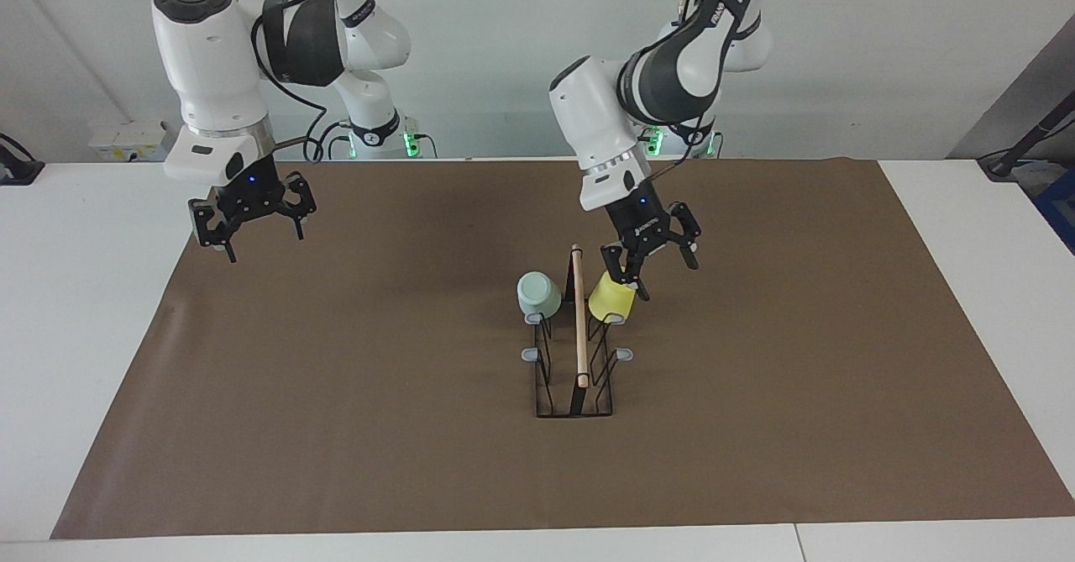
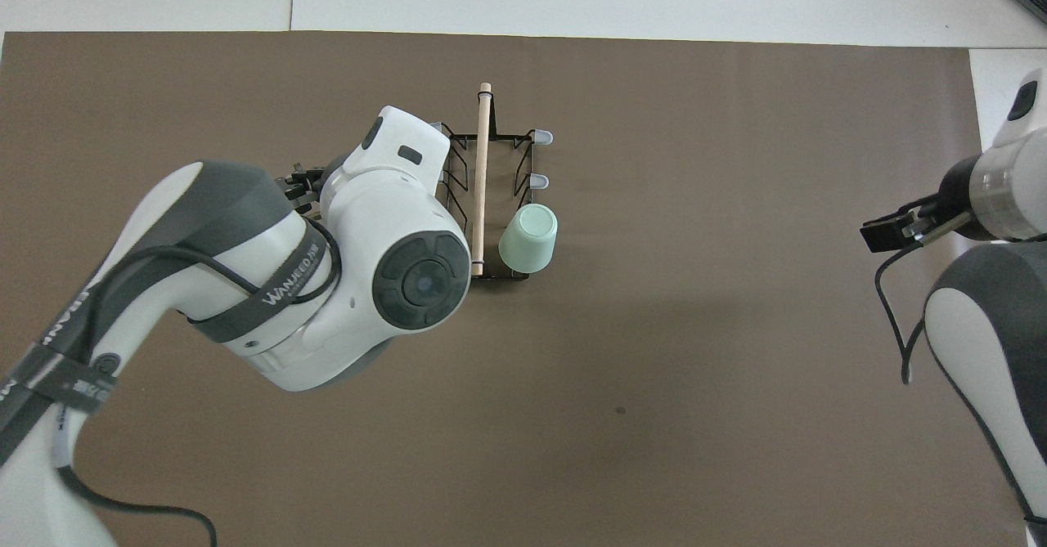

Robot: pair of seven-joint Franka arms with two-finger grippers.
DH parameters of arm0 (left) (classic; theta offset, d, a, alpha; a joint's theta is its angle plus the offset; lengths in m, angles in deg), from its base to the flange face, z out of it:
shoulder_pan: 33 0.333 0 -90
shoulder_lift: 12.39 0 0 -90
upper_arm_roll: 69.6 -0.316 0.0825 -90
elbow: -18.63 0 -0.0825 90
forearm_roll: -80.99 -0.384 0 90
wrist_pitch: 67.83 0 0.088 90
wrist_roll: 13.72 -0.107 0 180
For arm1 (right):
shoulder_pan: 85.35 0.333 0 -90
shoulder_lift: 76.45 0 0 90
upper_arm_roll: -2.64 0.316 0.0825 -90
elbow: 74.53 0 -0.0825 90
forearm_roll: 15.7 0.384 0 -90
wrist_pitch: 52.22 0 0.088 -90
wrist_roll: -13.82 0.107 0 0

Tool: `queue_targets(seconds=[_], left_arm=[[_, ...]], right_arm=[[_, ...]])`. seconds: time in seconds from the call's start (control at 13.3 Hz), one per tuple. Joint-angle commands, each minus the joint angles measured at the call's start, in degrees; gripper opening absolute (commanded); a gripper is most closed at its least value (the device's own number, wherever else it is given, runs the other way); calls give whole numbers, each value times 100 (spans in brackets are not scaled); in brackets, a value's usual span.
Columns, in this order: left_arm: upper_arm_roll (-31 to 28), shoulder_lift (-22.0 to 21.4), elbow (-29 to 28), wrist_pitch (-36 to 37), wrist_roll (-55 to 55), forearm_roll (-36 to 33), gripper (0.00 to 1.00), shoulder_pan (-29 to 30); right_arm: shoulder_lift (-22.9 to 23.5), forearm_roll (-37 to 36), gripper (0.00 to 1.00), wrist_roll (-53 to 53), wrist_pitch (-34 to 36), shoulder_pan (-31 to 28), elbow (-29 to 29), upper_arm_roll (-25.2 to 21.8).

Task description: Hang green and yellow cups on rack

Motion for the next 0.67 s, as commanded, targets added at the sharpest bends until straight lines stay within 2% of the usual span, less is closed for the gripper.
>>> queue_targets(seconds=[0.0,0.15,0.3,0.45,0.6], left_arm=[[-540,-497,-131,-119,-2033,1129,100,-36],[-1180,-831,-184,4,-3940,2173,100,-88],[-1770,-1078,-105,302,-5375,3080,100,-80],[-2210,-1184,52,688,-6134,3732,100,-36],[-2282,-1123,560,1345,-6749,4303,100,217]], right_arm=[[24,28,100,1045,817,-43,-429,17],[15,693,100,1706,1284,-87,-701,-9],[7,1003,100,2251,1453,-114,-747,-62],[-81,1004,100,2306,1462,-123,-624,-71],[-90,1004,100,2289,1488,-105,-615,-62]])
